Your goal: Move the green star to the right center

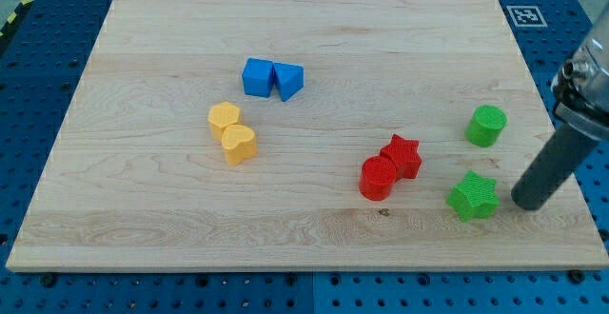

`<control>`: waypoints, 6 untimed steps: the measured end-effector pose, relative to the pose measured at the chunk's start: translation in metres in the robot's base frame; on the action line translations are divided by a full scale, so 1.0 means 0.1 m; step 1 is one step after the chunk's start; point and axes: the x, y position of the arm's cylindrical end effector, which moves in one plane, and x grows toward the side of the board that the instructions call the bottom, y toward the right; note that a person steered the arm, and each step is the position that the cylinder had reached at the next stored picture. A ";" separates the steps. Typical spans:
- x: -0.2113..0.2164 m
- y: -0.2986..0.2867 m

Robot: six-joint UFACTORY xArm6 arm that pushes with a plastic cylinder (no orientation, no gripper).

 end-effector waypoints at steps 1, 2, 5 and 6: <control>0.31 -0.26; 0.39 -0.76; 0.06 -1.02; -0.03 -0.74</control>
